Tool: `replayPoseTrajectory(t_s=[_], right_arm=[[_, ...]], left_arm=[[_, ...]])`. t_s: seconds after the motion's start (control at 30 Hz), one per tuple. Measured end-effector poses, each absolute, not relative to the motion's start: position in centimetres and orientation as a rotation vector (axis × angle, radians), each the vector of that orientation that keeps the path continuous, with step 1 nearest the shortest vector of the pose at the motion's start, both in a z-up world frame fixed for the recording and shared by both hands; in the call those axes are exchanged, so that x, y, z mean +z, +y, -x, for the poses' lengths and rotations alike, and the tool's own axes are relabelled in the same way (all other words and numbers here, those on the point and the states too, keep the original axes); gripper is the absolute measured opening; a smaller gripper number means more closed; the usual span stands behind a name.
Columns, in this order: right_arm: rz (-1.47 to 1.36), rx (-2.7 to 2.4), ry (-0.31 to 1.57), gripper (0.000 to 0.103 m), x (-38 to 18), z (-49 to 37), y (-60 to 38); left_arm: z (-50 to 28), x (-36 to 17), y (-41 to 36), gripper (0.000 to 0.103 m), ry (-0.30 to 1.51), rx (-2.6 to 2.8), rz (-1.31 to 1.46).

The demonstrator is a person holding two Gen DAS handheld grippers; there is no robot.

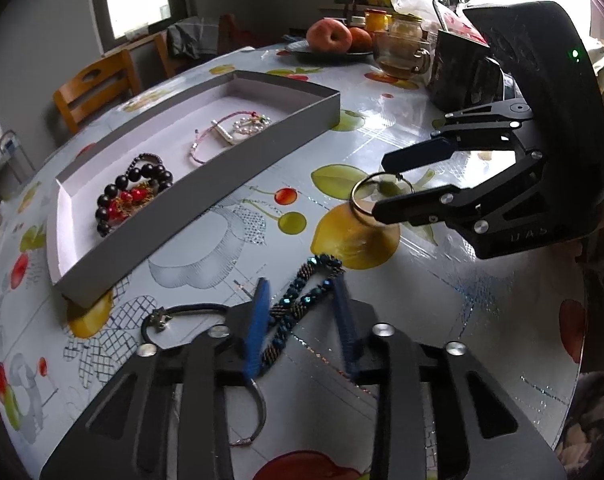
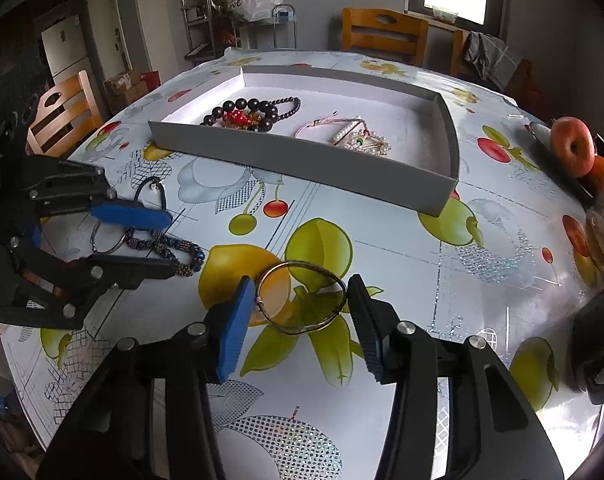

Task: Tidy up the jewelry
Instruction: 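Grasp the dark blue beaded strand with the left tool while the right tool grasps the thin bangle, then carry both items into the tray and open both tools to release them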

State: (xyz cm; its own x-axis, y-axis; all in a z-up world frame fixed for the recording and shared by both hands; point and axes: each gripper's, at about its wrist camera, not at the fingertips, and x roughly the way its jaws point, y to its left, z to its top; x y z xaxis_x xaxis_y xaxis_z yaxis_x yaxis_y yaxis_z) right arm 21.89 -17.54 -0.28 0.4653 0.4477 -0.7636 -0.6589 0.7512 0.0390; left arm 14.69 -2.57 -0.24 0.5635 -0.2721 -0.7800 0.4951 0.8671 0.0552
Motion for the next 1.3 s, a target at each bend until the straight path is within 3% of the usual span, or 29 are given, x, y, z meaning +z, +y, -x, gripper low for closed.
replayPoseTrajectory(t_s=[0.2,0.3,0.37,0.4,0.5,0.53,0.73,0.8,0.9,1.03,1.13,1.3], right_arm=[[0.274,0.692,0.844,0.048,-0.2,-21.9,-17.6],[0.274,0.692,0.843,0.048,-0.2,-21.9,-17.7],[0.274,0.691,0.845,0.048,-0.2,-21.9,-17.7],[0.275,0.692,0.846,0.048,-0.2,-21.9,-17.7],[0.279,0.688,0.859,0.048,-0.4,-22.0,-17.6],[0.281,0.688,0.862,0.048,-0.4,-22.0,-17.6],[0.294,0.683,0.874,0.049,-0.7,-22.0,-17.4],[0.297,0.684,0.877,0.059,-0.8,-22.1,-17.1],[0.306,0.684,0.878,0.062,-0.9,-22.1,-16.9],[0.311,0.686,0.877,0.061,-0.9,-22.2,-16.7],[0.313,0.688,0.87,0.049,-0.9,-22.1,-16.6],[0.315,0.679,0.862,0.048,-0.8,-22.2,-16.8]], left_arm=[[-14.5,-0.3,-2.7,0.027,0.874,-0.475,-0.29],[-14.4,-0.3,-2.7,0.043,0.868,-0.457,-0.304],[-14.4,-0.3,-2.6,0.043,0.869,-0.465,-0.294],[-14.5,-0.4,-2.6,0.041,0.87,-0.469,-0.289],[-14.5,-0.3,-2.5,0.018,0.873,-0.476,-0.277],[-14.5,-0.3,-2.5,0.015,0.873,-0.475,-0.276],[-14.6,0.3,-2.1,0.015,0.851,-0.464,-0.245],[-14.7,0.7,-1.8,0.015,0.839,-0.456,-0.226],[-14.8,1.4,-1.4,0.015,0.827,-0.447,-0.213],[-15.0,1.6,-1.4,0.015,0.823,-0.443,-0.213],[-15.1,1.8,-1.5,0.015,0.819,-0.442,-0.215],[-15.1,2.6,-1.6,0.015,0.803,-0.44,-0.219]])
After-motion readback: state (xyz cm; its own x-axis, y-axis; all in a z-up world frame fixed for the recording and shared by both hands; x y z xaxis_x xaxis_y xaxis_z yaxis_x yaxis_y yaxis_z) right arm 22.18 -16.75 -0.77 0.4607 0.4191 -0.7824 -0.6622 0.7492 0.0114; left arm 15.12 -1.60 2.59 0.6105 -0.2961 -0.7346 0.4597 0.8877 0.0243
